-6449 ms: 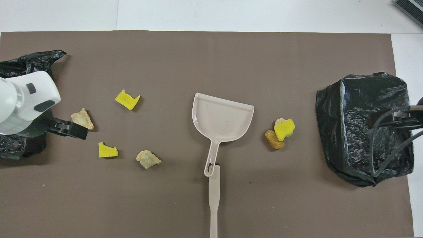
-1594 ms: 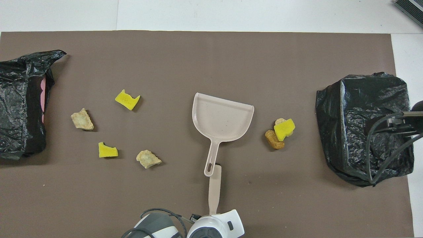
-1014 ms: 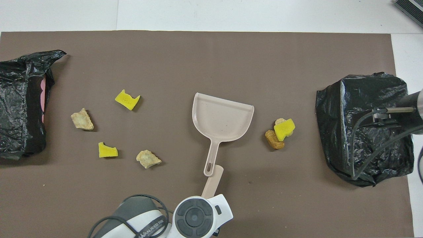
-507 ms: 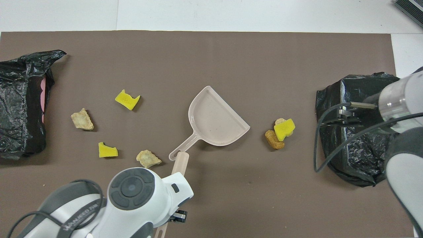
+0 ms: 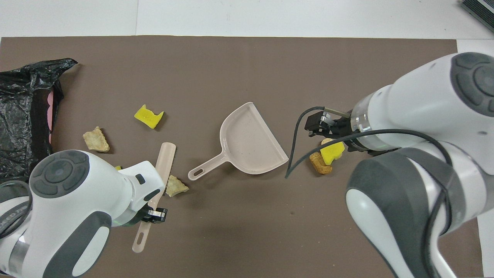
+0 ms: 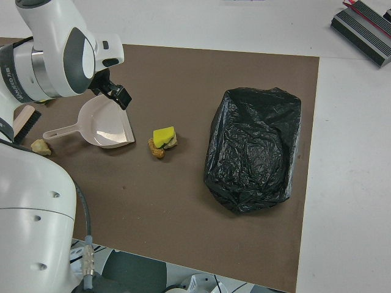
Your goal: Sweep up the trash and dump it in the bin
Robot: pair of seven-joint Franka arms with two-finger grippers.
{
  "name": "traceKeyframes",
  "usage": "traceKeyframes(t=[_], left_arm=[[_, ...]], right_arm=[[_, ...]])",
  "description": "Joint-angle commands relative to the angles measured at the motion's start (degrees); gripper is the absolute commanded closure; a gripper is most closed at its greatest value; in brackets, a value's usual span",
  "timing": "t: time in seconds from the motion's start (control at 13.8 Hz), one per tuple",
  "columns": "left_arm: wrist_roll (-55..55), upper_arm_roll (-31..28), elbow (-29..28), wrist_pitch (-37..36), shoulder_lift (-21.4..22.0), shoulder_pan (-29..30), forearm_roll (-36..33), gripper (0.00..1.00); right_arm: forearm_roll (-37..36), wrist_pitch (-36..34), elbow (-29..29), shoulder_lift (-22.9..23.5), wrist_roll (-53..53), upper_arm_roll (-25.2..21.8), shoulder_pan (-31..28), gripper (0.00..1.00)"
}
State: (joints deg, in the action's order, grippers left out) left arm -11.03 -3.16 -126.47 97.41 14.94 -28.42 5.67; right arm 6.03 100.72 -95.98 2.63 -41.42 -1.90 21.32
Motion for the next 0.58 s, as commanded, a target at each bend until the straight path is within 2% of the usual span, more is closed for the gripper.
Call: traceKeyframes(t=[0.0,0.14,0.29,0.51], left_arm=[[2.5,1.13,-0.27,2.35,-1.75,-0.32,-0.92,1.0],[2.59,1.22,-1.93,3.22,-2.37,-4.78,-0.83,1.0],[2.68,1.4,-2.99,3.49,-2.37,-7.87,0.39,1.0],[0.15,1.4,-4.13,2.53,-1.41,-9.64,10.02,1.0]], right_arm=[[2.66,3.94,0.27,2.72,-10.83,-0.12,3.19,0.0],[4.25,8.42,0.62,5.44,-20.32,-0.12,6.34,0.0],[4.51,10.28,0.62,6.69,-23.79,-0.03,7.85,0.0],[5.39,9.94,0.62,6.69,-24.15,-0.03,7.86,0.0]])
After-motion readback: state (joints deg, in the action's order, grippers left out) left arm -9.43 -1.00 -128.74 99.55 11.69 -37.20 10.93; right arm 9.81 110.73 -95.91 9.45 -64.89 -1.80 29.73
